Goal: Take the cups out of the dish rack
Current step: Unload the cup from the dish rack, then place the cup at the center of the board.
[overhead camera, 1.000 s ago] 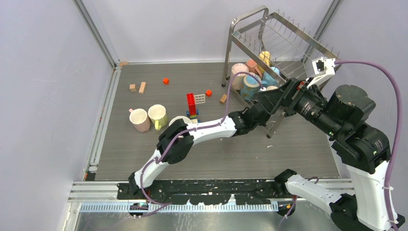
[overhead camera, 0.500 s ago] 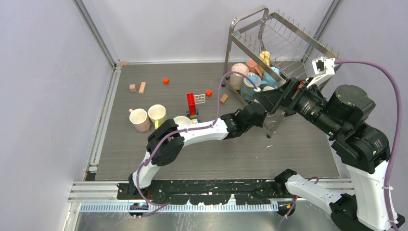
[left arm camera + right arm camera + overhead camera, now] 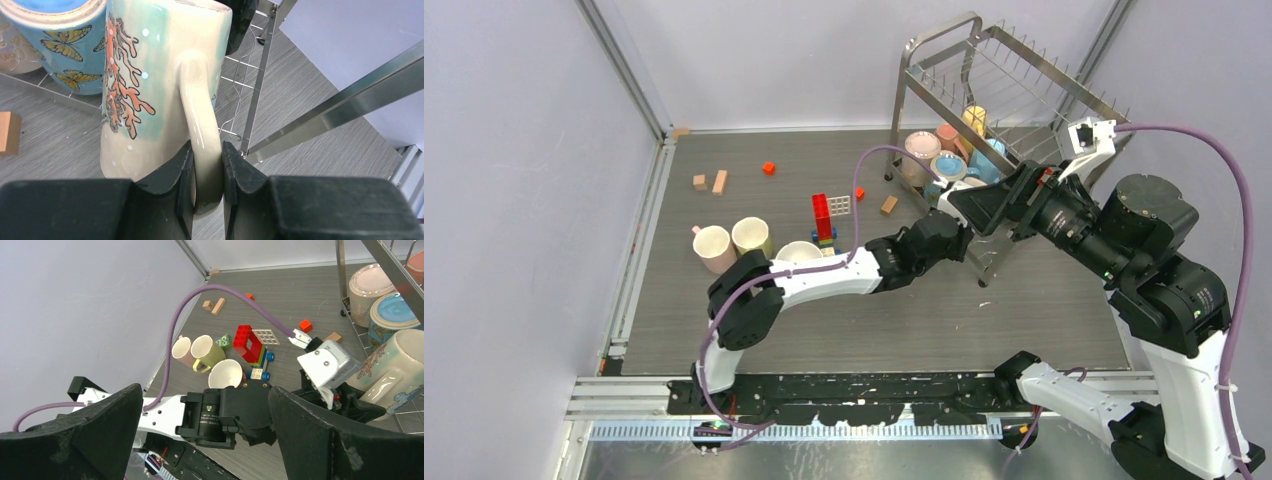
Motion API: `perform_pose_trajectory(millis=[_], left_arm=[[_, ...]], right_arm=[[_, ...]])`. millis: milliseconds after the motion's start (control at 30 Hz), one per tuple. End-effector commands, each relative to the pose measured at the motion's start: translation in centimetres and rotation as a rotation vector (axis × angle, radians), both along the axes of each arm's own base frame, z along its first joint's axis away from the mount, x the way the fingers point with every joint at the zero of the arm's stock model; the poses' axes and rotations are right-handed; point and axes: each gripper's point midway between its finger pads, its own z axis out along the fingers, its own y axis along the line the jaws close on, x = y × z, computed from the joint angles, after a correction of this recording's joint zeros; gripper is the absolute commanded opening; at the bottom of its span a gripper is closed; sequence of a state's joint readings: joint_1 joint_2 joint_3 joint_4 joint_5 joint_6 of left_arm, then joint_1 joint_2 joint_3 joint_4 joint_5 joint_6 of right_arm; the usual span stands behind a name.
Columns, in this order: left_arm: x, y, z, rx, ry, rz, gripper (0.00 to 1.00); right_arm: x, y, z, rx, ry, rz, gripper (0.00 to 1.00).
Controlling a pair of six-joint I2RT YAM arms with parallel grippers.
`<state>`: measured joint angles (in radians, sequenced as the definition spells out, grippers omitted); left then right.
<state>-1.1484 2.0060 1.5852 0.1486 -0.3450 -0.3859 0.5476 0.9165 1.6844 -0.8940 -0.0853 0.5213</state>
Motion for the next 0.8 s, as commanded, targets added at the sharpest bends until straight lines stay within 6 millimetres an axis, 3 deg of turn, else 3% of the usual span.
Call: perform_pose_trajectory(millis=[0,333,767], left_arm=[[0.5,1.7,12.1,-0.323,-0.100,0.053,0.00],[-0.2,4.7,14.0,-0.411,-0.032,0.076,0.00],[-0.1,11.9,15.8,-0.531,0.087,0.142,0.00]], right_arm=[[0.3,0.5,0.9,0.022,-0.033,0.013,1.00],[1.2,0.3,0.0,-0.015,-0.020,-0.013,1.00],[4.2,1.0,-2.8,-0.090,0.019,-0.057,1.00]])
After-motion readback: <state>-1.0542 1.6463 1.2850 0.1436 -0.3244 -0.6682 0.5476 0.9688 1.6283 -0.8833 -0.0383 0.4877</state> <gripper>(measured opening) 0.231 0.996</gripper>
